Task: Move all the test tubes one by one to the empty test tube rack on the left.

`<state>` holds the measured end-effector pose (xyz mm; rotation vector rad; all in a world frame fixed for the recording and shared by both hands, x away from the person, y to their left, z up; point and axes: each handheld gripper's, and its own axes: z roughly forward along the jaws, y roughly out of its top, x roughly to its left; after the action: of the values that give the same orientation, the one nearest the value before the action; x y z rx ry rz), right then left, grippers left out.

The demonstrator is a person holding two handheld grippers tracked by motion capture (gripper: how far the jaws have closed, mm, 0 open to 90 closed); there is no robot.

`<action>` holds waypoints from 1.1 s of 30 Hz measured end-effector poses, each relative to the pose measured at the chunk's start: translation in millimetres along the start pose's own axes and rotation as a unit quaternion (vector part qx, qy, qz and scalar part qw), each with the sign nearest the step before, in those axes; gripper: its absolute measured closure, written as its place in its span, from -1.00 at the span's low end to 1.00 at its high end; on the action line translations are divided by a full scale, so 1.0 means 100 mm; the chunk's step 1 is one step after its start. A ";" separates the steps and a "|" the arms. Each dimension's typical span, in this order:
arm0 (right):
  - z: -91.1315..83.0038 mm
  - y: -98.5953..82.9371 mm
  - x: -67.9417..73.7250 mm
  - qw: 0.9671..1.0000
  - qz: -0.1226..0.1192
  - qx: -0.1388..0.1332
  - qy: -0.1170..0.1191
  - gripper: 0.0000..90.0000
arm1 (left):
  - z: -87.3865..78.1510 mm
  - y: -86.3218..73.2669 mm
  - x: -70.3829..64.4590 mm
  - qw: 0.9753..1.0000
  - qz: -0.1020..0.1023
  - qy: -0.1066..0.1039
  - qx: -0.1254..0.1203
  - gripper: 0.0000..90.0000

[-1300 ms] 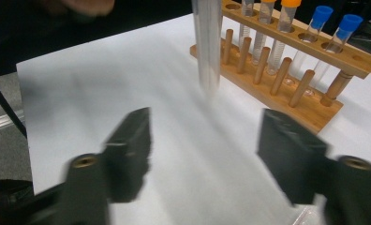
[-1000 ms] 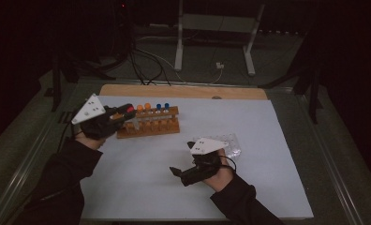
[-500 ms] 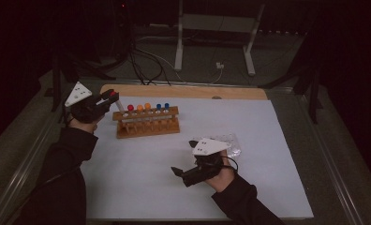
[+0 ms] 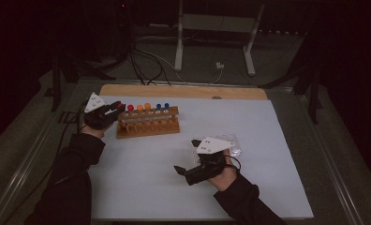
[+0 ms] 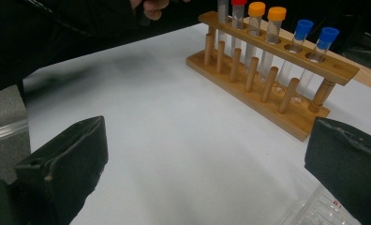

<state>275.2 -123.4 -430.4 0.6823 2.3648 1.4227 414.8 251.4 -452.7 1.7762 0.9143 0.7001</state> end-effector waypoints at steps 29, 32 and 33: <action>-0.08 -0.08 -0.03 1.000 0.003 -0.003 -0.009 -1.00 | -0.81 -0.33 -0.69 0.985 -0.028 -0.168 -0.005 -0.98; -0.09 -0.08 -0.04 1.000 0.005 -0.005 -0.010 -1.00 | -0.83 -0.46 -0.84 0.984 -0.016 -0.179 0.011 -0.98; -0.09 -0.08 -0.05 1.000 0.005 -0.006 -0.011 -1.00 | -0.84 -0.50 -0.88 0.983 -0.017 -0.181 0.010 -0.98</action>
<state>272.8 -135.8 -432.9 0.7041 2.3372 1.4259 286.2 231.7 -474.2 1.8246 0.7040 0.3296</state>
